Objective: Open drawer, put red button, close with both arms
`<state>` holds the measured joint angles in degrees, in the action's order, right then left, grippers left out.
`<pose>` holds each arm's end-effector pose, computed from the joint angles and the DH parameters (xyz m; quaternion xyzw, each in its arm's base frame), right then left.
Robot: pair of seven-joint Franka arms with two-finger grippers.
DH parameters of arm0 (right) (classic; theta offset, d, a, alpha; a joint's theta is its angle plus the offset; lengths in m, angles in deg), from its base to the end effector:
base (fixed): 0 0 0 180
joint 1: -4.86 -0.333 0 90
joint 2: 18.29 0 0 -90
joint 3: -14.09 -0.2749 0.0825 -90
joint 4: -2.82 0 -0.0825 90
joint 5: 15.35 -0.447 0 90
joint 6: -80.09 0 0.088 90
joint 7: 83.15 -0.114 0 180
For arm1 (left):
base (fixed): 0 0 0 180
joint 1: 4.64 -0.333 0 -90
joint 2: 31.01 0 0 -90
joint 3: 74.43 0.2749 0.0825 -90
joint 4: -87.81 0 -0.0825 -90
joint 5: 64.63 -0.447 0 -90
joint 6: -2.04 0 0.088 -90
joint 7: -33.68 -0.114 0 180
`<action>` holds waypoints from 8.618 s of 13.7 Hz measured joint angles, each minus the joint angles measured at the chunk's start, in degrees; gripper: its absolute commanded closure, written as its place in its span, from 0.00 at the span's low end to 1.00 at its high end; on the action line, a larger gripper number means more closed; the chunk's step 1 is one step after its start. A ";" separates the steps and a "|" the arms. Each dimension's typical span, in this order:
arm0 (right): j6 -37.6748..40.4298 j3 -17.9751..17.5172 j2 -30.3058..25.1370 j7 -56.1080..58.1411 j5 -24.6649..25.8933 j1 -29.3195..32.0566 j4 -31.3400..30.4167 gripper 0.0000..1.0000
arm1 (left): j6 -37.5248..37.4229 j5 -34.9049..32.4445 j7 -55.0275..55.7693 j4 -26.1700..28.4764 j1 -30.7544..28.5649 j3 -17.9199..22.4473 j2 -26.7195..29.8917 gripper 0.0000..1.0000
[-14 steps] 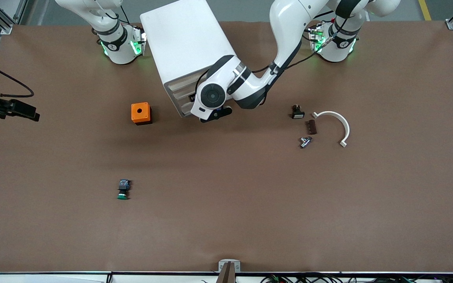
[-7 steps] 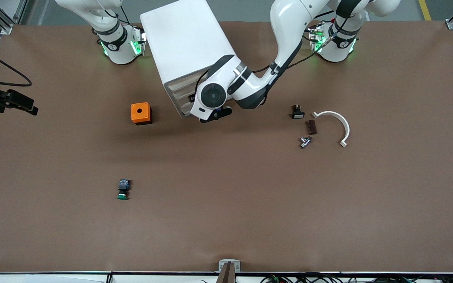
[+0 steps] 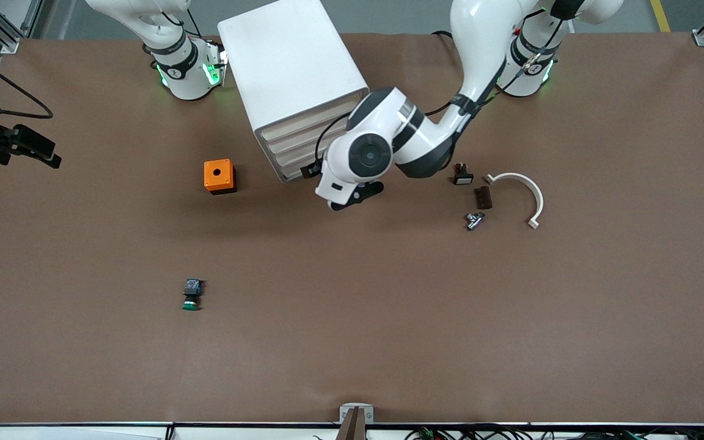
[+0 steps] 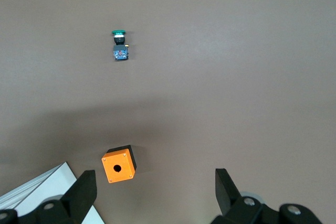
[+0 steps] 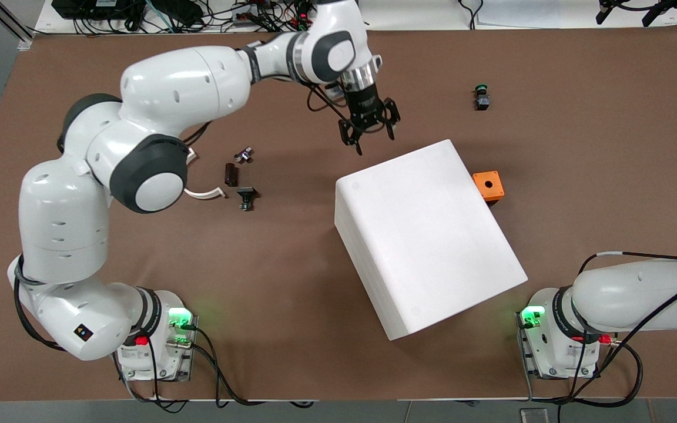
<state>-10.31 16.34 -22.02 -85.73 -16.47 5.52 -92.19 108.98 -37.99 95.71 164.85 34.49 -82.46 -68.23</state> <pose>0.5987 -0.0288 0.5698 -0.9988 0.0480 0.0077 0.0111 0.4956 -0.5645 0.2842 0.9401 0.2150 -0.2445 0.1007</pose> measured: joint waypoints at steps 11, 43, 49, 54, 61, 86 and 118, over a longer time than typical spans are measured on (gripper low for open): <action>-1.58 -0.36 -2.01 0.00 0.00 0.00 -2.88 0.00 | -0.02 -1.94 0.00 0.04 -7.91 0.14 3.24 0.01; -3.32 -0.85 -2.51 3.34 0.02 -0.43 -3.18 0.00 | -11.50 -23.87 -48.53 19.21 -39.30 0.03 34.15 0.01; -3.32 -0.84 -2.52 3.33 -0.05 -0.43 -3.37 0.00 | -8.61 -25.72 -48.53 16.91 -39.46 0.22 34.19 0.01; -3.30 -0.82 -2.53 3.31 -0.30 -0.42 -3.59 0.00 | -8.51 -25.73 -48.54 16.16 -39.46 0.24 34.46 0.01; -3.29 -0.40 -2.56 3.31 -0.32 -0.37 -3.61 0.00 | -5.55 -25.73 -52.15 19.25 -41.00 0.27 37.94 0.01; -4.02 -0.49 -2.64 3.34 -0.31 -0.39 -4.81 0.00 | -9.16 -25.73 -54.43 11.05 -41.65 0.22 29.84 0.01; -7.42 -0.47 -4.83 3.43 0.19 -0.38 -7.51 0.00 | -11.65 -25.73 -54.43 15.32 -42.91 0.31 38.76 0.01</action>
<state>-17.72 15.87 -26.86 -82.30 -16.28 5.14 -99.69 97.34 -63.71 41.28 180.17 -8.41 -82.15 -29.47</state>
